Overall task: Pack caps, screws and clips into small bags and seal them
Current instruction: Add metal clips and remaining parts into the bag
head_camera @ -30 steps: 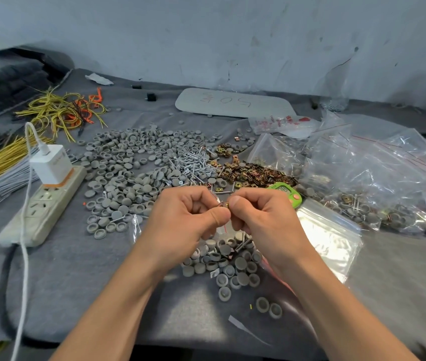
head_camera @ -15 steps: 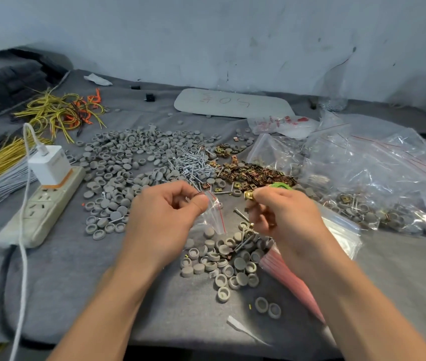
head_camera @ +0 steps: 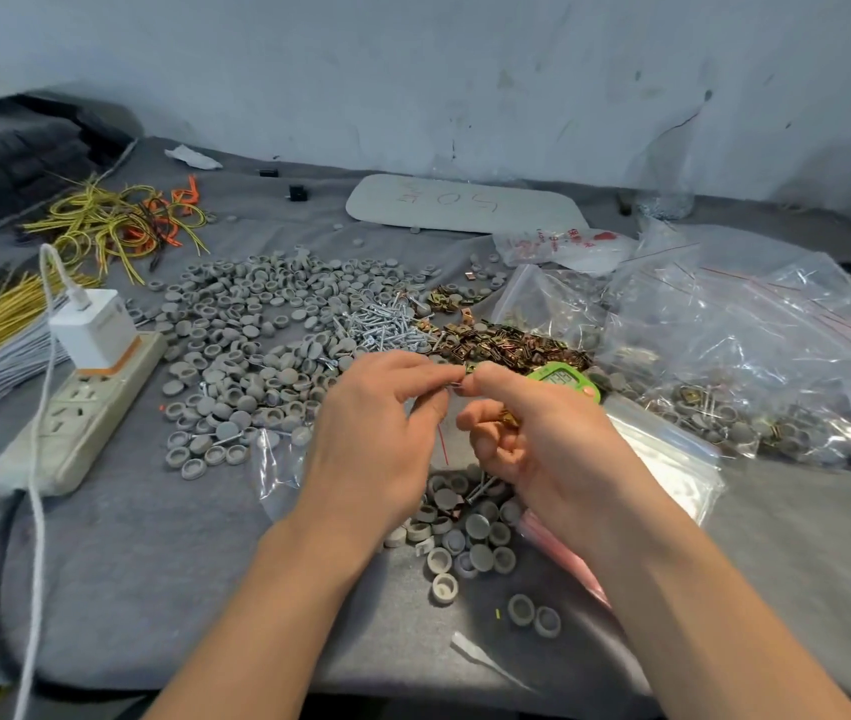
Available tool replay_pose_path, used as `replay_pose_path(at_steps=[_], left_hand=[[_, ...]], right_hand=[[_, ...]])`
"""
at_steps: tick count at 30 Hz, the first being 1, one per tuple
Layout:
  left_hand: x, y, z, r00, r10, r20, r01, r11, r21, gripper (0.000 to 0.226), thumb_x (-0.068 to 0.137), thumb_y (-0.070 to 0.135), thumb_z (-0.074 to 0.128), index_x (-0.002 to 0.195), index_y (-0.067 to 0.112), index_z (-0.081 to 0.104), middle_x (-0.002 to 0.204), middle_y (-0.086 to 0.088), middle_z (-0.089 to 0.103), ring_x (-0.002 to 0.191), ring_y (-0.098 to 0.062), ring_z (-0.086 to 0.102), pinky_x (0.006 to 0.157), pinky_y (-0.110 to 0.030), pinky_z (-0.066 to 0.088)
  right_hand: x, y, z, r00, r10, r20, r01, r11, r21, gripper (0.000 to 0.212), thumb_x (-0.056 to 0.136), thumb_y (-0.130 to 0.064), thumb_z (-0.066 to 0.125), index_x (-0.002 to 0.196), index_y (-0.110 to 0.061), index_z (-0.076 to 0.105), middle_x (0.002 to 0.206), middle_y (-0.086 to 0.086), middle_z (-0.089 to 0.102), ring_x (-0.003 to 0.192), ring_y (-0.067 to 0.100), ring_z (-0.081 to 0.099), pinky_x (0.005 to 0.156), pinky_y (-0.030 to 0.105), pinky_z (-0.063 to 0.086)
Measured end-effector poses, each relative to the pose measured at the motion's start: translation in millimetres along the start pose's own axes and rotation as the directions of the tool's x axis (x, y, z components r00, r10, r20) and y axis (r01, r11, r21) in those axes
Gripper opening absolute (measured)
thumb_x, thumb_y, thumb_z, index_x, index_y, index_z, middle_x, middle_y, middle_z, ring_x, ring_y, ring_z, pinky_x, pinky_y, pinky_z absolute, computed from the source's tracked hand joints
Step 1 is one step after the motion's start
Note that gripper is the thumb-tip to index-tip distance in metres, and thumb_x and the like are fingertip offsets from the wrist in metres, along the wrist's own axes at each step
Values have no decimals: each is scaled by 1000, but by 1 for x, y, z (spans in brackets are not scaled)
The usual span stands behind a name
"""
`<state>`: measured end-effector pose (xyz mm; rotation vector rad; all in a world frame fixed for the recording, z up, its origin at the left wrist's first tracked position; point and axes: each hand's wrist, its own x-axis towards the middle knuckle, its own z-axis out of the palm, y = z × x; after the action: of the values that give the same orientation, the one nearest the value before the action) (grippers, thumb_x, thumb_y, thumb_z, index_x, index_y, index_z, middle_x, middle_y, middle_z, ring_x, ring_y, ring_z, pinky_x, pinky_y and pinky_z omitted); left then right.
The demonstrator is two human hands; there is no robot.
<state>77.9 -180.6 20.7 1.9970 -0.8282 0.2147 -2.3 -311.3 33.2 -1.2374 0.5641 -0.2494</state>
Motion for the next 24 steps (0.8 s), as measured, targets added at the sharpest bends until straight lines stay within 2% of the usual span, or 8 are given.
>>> replay_pose_path(at_steps=[4,7,10,12,16,19,21,24], left_hand=[[-2,4,0,998,-17,54,16,1000,25,29,90,32,75,118,42,74,118,23,64,112,5,53,102,-21,40],[1,-2,-13,988,-74,138,72,997,17,64,81,32,75,140,49,56,140,26,55,129,5,47,114,-28,35],[4,-11,-28,922,-129,366,47,973,224,96,69,43,66,156,51,24,161,20,30,147,-6,30,122,-40,28],[2,-14,-27,882,-157,444,-24,926,376,106,70,56,63,160,46,7,166,15,19,153,-10,20,127,-43,18],[1,-13,-16,905,-183,384,33,930,365,106,76,49,66,161,43,3,158,12,40,146,-13,33,126,-41,7],[2,-13,-16,906,-214,364,94,942,321,106,80,35,73,158,50,3,149,14,49,144,-20,36,125,-46,14],[2,-15,-18,902,-213,375,122,960,252,111,75,28,76,155,57,5,146,13,52,141,-25,44,121,-55,33],[1,-19,-19,913,-178,366,133,981,143,111,73,21,81,150,64,14,127,13,61,100,-3,65,83,-30,58]], right_hand=[[0,5,1,1000,-24,-18,23,1000,-13,16,98,-4,64,83,-6,71,64,6,61,45,10,45,37,15,33],[3,3,-2,994,-37,-105,38,999,1,11,96,-4,67,86,-5,71,59,4,61,42,8,44,37,15,32],[6,4,-6,958,-193,-213,123,945,-303,9,92,-15,76,83,-16,78,60,-2,67,47,5,54,48,20,40],[9,6,-4,922,-338,-191,178,805,-566,11,88,-21,79,78,-25,80,59,-10,68,48,-1,56,50,17,42],[16,13,2,924,-369,-101,183,659,-730,9,85,-30,83,77,-32,80,56,-16,63,48,-2,55,43,12,34],[22,15,8,940,-342,-5,213,598,-772,5,90,-32,80,93,-32,83,58,-14,59,45,-1,51,45,12,32],[25,14,14,938,-335,92,293,621,-727,10,93,-28,75,100,-30,83,52,-18,57,42,-3,50,41,8,31],[24,12,20,924,-326,200,376,680,-629,16,96,-22,70,99,-29,84,49,-24,59,42,-2,51,43,6,33]])
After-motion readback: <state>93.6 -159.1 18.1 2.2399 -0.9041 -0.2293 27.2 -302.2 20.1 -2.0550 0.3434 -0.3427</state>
